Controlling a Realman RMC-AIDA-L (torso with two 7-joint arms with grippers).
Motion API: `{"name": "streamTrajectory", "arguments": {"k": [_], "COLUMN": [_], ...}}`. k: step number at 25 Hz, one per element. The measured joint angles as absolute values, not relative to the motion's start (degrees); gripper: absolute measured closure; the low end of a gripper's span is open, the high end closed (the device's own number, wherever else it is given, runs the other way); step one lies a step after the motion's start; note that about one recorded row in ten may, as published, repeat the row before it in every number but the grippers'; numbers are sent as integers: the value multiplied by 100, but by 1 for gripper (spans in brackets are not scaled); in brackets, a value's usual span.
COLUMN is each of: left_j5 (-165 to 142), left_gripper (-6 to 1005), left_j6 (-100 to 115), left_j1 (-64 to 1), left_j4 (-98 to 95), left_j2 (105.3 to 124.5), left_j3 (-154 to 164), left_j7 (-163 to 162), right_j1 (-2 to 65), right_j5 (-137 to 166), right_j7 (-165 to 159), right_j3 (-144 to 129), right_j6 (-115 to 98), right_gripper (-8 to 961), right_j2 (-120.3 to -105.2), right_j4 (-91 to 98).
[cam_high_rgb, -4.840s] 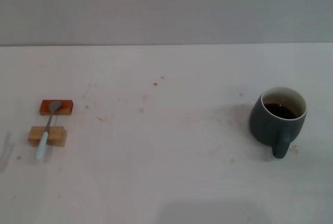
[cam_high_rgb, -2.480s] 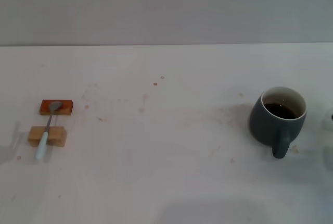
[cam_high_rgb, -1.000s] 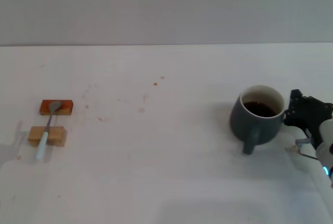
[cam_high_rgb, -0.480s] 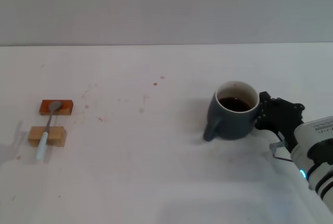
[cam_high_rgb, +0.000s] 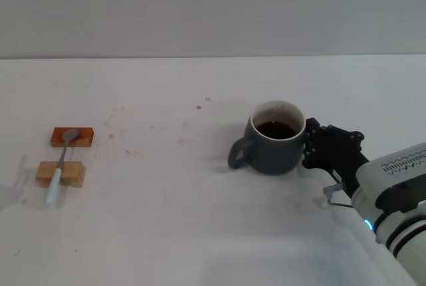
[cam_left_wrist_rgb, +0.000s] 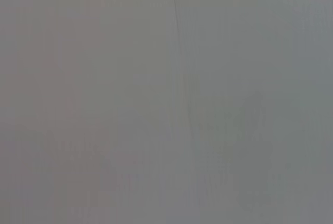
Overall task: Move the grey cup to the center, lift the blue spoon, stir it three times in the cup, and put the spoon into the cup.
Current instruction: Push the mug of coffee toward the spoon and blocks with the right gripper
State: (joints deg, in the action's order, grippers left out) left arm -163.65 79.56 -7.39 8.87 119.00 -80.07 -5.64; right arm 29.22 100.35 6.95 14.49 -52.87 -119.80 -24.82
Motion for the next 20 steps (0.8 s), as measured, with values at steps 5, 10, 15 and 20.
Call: {"name": "streamTrajectory", "arguments": {"k": [5,10,15,20], "left_j5": [-16365,-16365,-16366,-16365], "left_gripper": [184,184,184,184], "left_j6": [8000,8056,8095,8101], "left_j1": [-738,-727,-714,-703], "left_j4": [887,888,888,887], "left_j2": [11900,11900,11900,11900], "left_j3": [-7995,-7991,-7989,-7989], "left_j7": [-562,-562,-562,-562], "right_j1": [3001,3025,3038,3084], "right_j5": [10197,10353,10480,10485], "right_j7": [694,694,694,694], "right_j3": [1424,1423,1424,1424], "right_j6": [-5121,-5001,-5000,-4987], "right_gripper": [954,954,954,954], "right_j2": [-11980,-11979,-11979,-11979], "right_j4": [-2591,-2688,-2785,-2862]}}
